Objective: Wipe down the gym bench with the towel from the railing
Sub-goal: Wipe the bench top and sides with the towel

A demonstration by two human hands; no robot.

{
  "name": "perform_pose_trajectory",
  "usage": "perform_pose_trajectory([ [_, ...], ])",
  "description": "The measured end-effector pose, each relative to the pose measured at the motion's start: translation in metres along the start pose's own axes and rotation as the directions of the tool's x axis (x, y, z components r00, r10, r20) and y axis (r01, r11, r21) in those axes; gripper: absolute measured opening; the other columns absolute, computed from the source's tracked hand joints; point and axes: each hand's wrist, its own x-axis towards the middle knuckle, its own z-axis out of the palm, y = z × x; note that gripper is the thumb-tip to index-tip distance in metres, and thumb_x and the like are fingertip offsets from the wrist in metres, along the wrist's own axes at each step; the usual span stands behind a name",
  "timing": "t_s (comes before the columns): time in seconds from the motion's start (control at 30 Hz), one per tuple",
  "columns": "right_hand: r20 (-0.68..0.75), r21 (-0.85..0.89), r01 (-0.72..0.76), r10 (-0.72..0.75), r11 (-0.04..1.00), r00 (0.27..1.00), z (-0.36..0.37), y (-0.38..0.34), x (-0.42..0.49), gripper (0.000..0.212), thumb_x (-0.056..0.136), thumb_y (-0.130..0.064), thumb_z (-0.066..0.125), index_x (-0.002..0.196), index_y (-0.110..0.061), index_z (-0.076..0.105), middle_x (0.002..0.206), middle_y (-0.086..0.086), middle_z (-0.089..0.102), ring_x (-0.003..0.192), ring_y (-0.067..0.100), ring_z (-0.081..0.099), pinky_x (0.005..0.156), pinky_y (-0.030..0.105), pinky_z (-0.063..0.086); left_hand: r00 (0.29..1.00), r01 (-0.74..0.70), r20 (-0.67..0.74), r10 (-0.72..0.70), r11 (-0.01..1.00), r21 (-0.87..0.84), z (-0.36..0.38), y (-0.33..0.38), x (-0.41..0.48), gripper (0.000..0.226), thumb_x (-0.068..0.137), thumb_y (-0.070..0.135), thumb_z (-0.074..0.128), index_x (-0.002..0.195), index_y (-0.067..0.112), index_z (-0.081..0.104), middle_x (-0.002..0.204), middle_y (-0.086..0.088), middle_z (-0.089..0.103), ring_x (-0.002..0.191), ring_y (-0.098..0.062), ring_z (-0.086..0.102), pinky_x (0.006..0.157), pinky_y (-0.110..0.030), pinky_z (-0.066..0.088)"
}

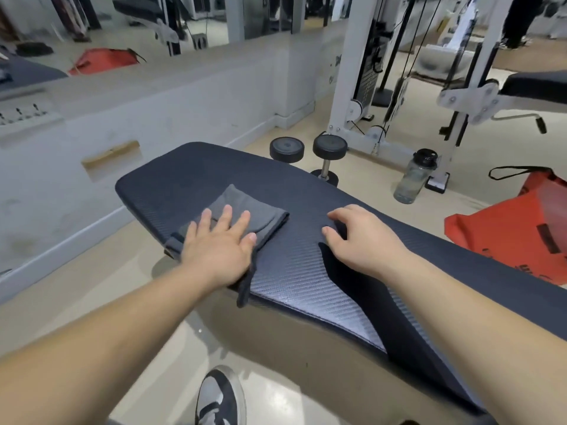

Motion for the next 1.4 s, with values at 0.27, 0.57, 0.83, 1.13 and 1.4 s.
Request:
perform_pose_trajectory([
  [0.27, -0.159, 0.088, -0.152, 0.165, 0.984, 0.973, -0.009, 0.05, 0.018, 0.048, 0.103, -0.04, 0.045, 0.146, -0.02, 0.053, 0.147, 0.003, 0.057, 0.138, 0.024, 0.049, 0.109, 0.047, 0.045, 0.855, -0.507, 0.13, 0.502, 0.862, 0.001, 0.002, 0.107, 0.02, 0.06, 0.102, 0.062, 0.018, 0.156, 0.052, -0.004, 0.168, 0.013, -0.016, 0.155, -0.025, -0.021, 0.126, -0.048, -0.009],
  [0.57, -0.15, 0.109, -0.194, 0.209, 0.975, 0.966, -0.01, 0.056, 0.023, 0.034, 0.1, -0.031, 0.047, 0.125, -0.014, 0.063, 0.129, 0.014, 0.064, 0.124, 0.034, 0.057, 0.103, 0.051, 0.048, 0.841, -0.53, 0.104, 0.531, 0.847, -0.04, -0.002, 0.158, 0.08, 0.059, 0.101, 0.062, 0.02, 0.157, 0.051, 0.006, 0.17, 0.014, -0.007, 0.156, -0.021, -0.015, 0.126, -0.047, -0.009],
  [0.83, -0.02, 0.04, -0.029, 0.029, 0.999, 0.999, -0.001, -0.001, 0.019, 0.045, 0.1, -0.043, 0.05, 0.138, -0.02, 0.059, 0.141, 0.001, 0.057, 0.133, 0.024, 0.052, 0.107, 0.044, 0.046, 0.984, -0.177, 0.004, 0.177, 0.984, -0.025, -0.015, 0.009, 0.07, 0.062, 0.1, 0.065, 0.015, 0.159, 0.047, 0.008, 0.171, 0.008, 0.0, 0.158, -0.024, -0.003, 0.127, -0.047, 0.002],
  [1.13, 0.029, 0.075, 0.154, -0.157, 0.985, 0.987, 0.01, -0.079, 0.018, 0.044, 0.101, -0.042, 0.051, 0.138, -0.021, 0.061, 0.142, 0.0, 0.056, 0.135, 0.024, 0.05, 0.105, 0.045, 0.049, 0.994, -0.108, -0.02, 0.108, 0.994, -0.025, 0.009, 0.003, -0.054, 0.059, 0.103, 0.058, 0.014, 0.159, 0.046, 0.003, 0.171, 0.008, -0.005, 0.157, -0.027, -0.011, 0.127, -0.049, -0.003],
  [1.4, 0.058, 0.143, 0.213, -0.223, 0.967, 0.973, 0.008, -0.096, 0.024, 0.042, 0.102, -0.038, 0.05, 0.139, -0.021, 0.06, 0.141, 0.001, 0.058, 0.132, 0.025, 0.053, 0.106, 0.045, 0.048, 0.977, -0.188, 0.101, 0.188, 0.982, -0.012, -0.012, -0.011, -0.026, 0.057, 0.104, 0.057, 0.02, 0.158, 0.048, 0.002, 0.171, 0.01, -0.004, 0.157, -0.021, -0.009, 0.128, -0.045, 0.0],
])
